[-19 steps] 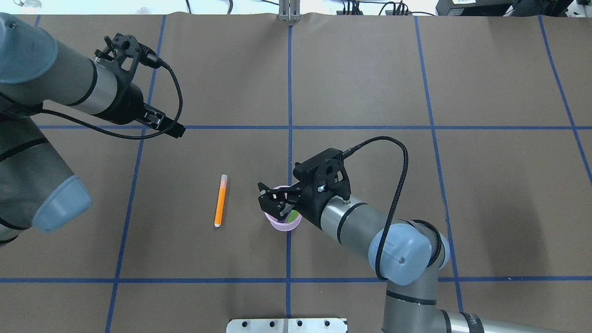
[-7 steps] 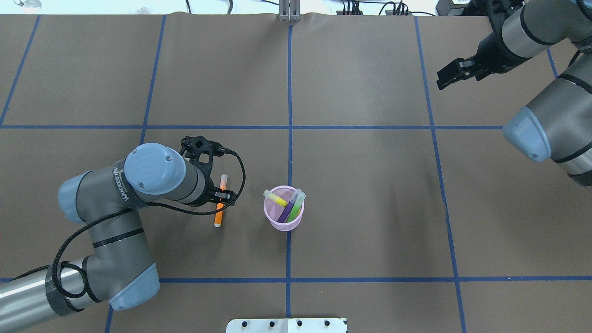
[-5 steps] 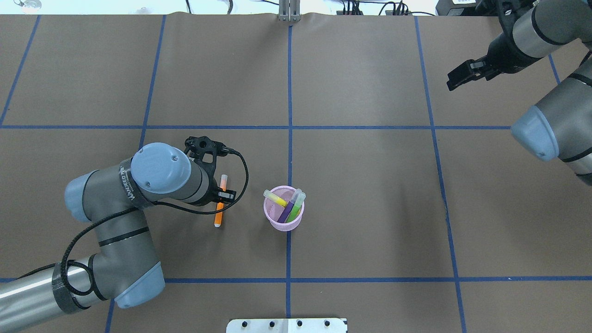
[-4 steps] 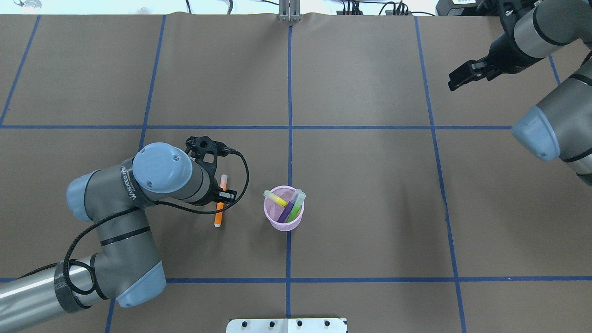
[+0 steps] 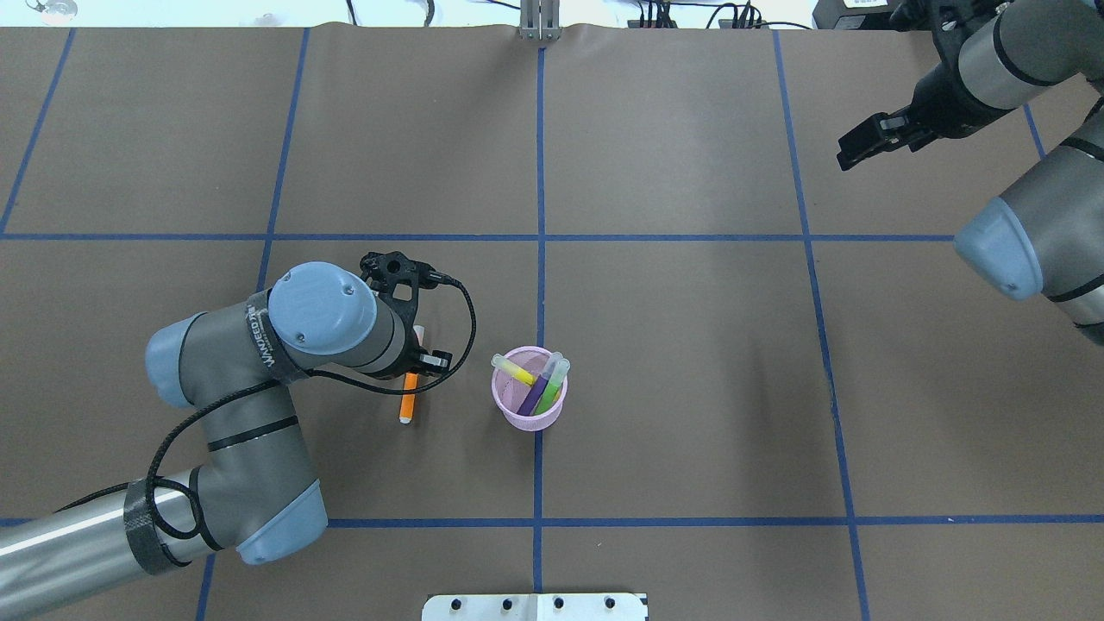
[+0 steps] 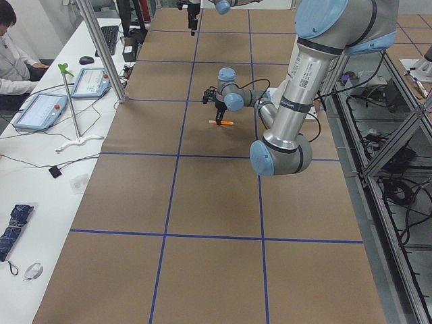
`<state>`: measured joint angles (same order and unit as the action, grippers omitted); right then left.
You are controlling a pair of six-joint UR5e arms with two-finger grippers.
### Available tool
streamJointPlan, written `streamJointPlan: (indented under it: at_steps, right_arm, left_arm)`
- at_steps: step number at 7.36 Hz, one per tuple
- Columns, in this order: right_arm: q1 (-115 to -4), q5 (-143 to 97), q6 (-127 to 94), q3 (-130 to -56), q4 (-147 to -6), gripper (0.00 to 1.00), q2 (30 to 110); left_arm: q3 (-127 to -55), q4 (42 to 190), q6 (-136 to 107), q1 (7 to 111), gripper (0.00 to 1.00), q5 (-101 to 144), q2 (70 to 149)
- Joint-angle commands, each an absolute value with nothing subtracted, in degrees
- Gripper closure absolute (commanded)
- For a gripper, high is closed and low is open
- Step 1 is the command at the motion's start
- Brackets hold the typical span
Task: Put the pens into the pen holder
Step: 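Close the left gripper on the orange pen and lift it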
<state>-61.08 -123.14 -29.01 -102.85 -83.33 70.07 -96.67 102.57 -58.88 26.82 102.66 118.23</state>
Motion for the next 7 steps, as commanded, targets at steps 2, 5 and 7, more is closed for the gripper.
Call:
streamJointPlan:
  at_steps: [2, 5, 7]
  right_arm:
    - [-61.1, -123.0, -29.0, -102.7, -83.3, 0.0, 70.0]
    - [-61.1, -123.0, -29.0, -102.7, -83.3, 0.0, 70.0]
    - [-61.1, -123.0, -29.0, -102.7, -83.2, 0.0, 70.0]
  left_arm:
    - [-96.2, 102.6, -58.6, 26.9, 0.6, 102.7, 118.3]
    - [-96.0, 102.6, -58.6, 26.9, 0.67, 102.7, 118.3]
    - [-96.7, 102.6, -58.5, 27.3, 1.0, 102.7, 118.3]
